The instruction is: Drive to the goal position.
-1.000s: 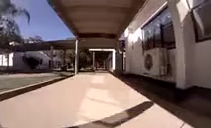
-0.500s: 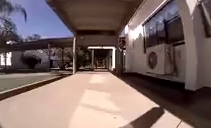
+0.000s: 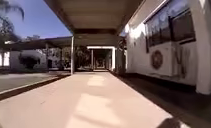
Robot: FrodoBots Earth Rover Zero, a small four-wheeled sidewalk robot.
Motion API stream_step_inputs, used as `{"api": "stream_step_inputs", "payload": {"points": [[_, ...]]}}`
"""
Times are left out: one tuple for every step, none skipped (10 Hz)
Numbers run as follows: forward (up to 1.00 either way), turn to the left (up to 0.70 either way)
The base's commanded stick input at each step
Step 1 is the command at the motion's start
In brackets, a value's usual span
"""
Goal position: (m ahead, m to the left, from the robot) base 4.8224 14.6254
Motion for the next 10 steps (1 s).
{"api": "stream_step_inputs", "payload": {"points": [[0.70, 0.32], [0.70, 0.35], [0.70, 0.35], [0.70, 0.00], [0.70, 0.00], [0.70, 0.00], [0.70, 0.00], [0.70, 0.00], [0.70, 0.00], [0.70, 0.00]]}}
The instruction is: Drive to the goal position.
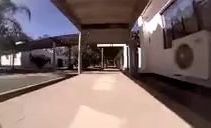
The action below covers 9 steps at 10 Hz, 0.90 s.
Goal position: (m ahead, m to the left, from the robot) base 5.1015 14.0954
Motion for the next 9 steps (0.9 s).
{"api": "stream_step_inputs", "payload": {"points": [[0.70, 0.00], [0.70, 0.00], [0.70, 0.00], [0.70, 0.00], [0.70, 0.00], [0.70, 0.00], [0.70, 0.00], [0.70, 0.00], [0.70, 0.00]]}}
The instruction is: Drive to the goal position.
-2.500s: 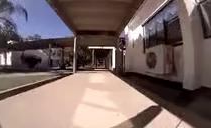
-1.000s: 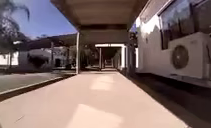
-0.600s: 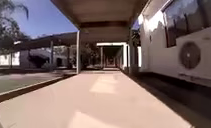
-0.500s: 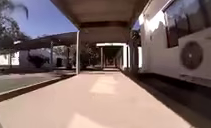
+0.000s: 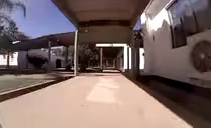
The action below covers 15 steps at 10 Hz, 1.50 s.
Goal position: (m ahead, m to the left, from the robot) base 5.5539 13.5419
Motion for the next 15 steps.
{"api": "stream_step_inputs", "payload": {"points": [[0.70, 0.00], [0.70, 0.00], [0.70, 0.00], [0.70, 0.00], [0.70, 0.00], [0.70, 0.00], [0.70, 0.00], [0.70, 0.00], [0.70, 0.00], [0.70, 0.00], [0.70, 0.00], [0.70, 0.00], [0.70, 0.00], [0.70, 0.00], [0.70, 0.00]]}}
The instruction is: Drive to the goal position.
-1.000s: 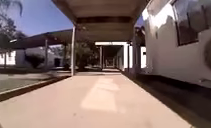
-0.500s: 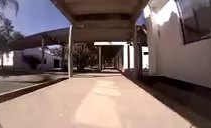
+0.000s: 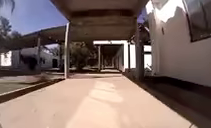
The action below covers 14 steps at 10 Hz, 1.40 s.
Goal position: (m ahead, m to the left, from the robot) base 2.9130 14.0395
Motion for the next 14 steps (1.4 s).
{"api": "stream_step_inputs", "payload": {"points": [[0.70, 0.00], [0.70, 0.00], [0.70, 0.00], [0.70, 0.00], [0.70, 0.00], [0.70, 0.00], [0.70, 0.00], [0.70, 0.00], [0.70, 0.00], [0.70, 0.00], [0.70, 0.00], [0.70, 0.00], [0.70, 0.00], [0.70, 0.00]]}}
